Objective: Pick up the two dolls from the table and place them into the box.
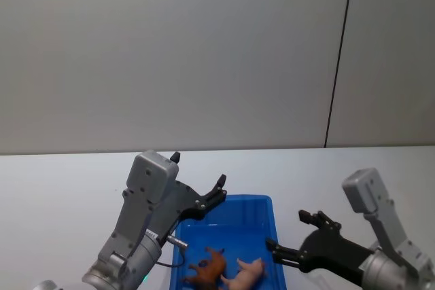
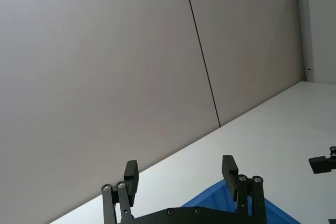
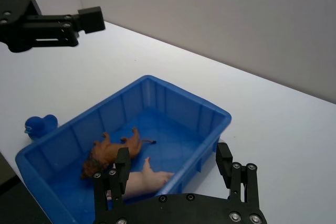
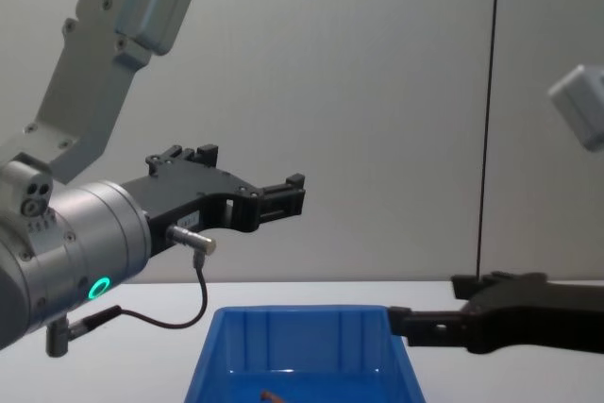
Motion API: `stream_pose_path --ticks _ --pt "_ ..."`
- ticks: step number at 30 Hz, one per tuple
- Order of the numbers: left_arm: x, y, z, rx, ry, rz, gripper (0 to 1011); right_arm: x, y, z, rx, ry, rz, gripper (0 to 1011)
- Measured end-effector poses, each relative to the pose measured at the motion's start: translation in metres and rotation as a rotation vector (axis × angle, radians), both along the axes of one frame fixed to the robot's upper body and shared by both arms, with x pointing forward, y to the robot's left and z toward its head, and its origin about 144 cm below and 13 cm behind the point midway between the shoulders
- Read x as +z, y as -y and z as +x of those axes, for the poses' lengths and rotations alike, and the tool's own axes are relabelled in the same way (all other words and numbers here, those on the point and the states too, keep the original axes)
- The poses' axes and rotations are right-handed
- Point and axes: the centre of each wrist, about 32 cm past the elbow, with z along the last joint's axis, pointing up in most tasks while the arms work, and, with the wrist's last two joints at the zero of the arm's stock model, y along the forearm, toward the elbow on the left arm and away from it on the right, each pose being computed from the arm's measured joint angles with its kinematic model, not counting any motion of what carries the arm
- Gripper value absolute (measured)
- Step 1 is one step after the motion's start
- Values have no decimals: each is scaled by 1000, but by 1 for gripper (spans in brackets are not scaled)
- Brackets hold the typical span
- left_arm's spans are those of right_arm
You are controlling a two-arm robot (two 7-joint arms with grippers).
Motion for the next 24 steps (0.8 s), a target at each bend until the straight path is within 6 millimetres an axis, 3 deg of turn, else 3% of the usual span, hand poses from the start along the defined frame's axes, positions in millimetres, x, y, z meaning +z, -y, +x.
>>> stream_pose_path --ticks 14,24 --pt "0 -2 -1 12 -4 16 1001 -5 19 -7 -39 14 -22 1001" --pt "-1 -15 -11 92 -37 50 1001 -6 25 -9 -50 18 -29 1001"
